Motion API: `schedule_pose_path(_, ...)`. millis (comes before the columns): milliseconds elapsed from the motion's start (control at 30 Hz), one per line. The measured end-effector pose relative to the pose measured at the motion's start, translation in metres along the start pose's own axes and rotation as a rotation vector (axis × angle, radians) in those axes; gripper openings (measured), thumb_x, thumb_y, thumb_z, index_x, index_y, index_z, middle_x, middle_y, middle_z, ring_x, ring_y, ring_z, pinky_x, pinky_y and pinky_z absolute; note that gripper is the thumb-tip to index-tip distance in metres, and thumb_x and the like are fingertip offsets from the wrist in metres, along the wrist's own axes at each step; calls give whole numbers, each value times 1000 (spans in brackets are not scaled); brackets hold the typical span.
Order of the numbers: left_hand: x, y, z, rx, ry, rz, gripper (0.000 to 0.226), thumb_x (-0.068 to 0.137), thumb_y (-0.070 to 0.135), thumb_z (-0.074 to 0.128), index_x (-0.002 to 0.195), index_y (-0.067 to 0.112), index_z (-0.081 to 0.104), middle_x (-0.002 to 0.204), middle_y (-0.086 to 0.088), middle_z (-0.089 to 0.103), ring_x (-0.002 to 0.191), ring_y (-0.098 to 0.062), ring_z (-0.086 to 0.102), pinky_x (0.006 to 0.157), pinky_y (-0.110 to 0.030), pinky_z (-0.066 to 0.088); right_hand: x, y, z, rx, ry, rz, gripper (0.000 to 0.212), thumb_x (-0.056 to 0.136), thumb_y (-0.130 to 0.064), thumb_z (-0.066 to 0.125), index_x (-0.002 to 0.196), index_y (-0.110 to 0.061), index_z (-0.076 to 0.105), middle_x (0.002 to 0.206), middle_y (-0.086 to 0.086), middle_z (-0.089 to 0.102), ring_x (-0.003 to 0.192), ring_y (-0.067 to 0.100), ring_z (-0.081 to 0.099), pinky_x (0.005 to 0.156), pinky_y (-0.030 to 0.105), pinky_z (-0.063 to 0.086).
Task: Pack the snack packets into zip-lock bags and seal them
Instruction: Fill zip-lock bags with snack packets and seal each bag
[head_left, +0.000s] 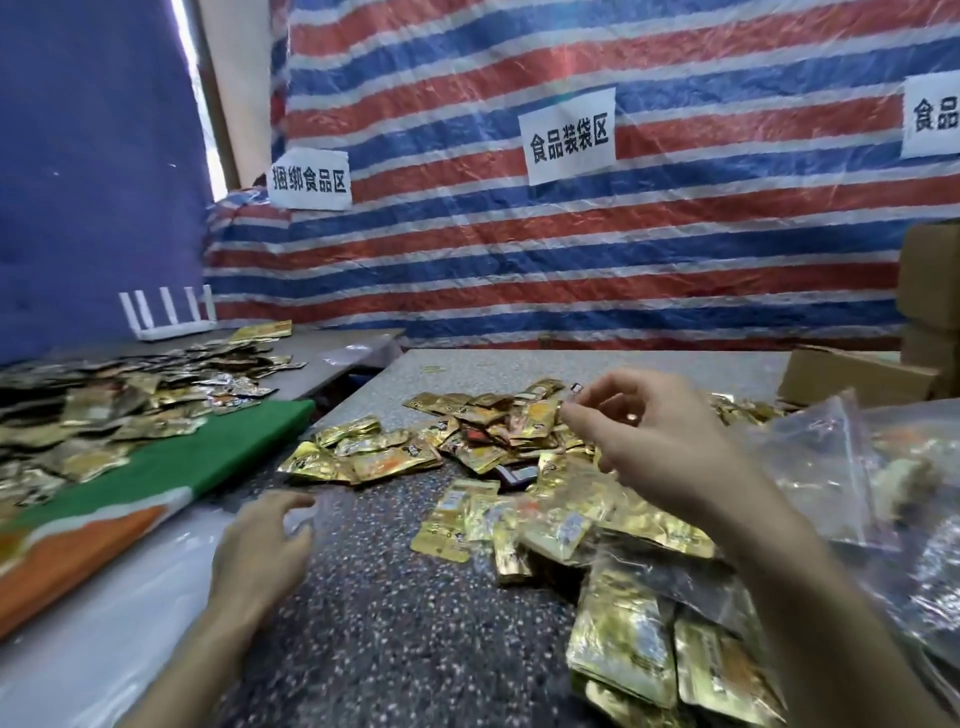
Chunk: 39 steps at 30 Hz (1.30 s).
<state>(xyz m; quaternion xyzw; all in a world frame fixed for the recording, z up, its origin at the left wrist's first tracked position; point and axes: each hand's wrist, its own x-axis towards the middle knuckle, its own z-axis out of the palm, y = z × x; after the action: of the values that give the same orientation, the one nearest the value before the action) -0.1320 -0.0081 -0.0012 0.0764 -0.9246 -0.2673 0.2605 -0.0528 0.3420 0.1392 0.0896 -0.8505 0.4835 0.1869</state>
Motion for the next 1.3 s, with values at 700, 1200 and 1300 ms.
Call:
schedule_pose_path(700, -8, 113, -40, -214, 239, 194, 19, 98, 22, 58, 88, 15, 73, 70, 2, 68, 58, -15, 62, 56, -35, 56, -3, -7, 5, 99, -173, 77, 38, 92, -52, 54, 88, -19, 72, 74, -3, 73, 60, 9, 63, 57, 28, 48)
schedule_pose_path(1200, -43, 224, -63, -681, -535, 861, 8, 79, 4, 80, 82, 7, 74, 81, 3, 73, 78, -11, 72, 75, -27, 60, -7, -12, -21, 278, -232, 304, 51, 89, -57, 58, 60, -15, 69, 66, 5, 65, 54, 13, 58, 46, 19, 46)
schedule_pose_path(1300, -38, 215, -70, -619, -645, 863, 9, 78, 6, 81, 81, 8, 73, 82, 5, 73, 81, -10, 71, 79, -23, 57, -6, -9, -22, 292, -307, 315, 36, 91, -36, 66, 72, -6, 69, 65, 6, 63, 53, 14, 56, 46, 22, 46)
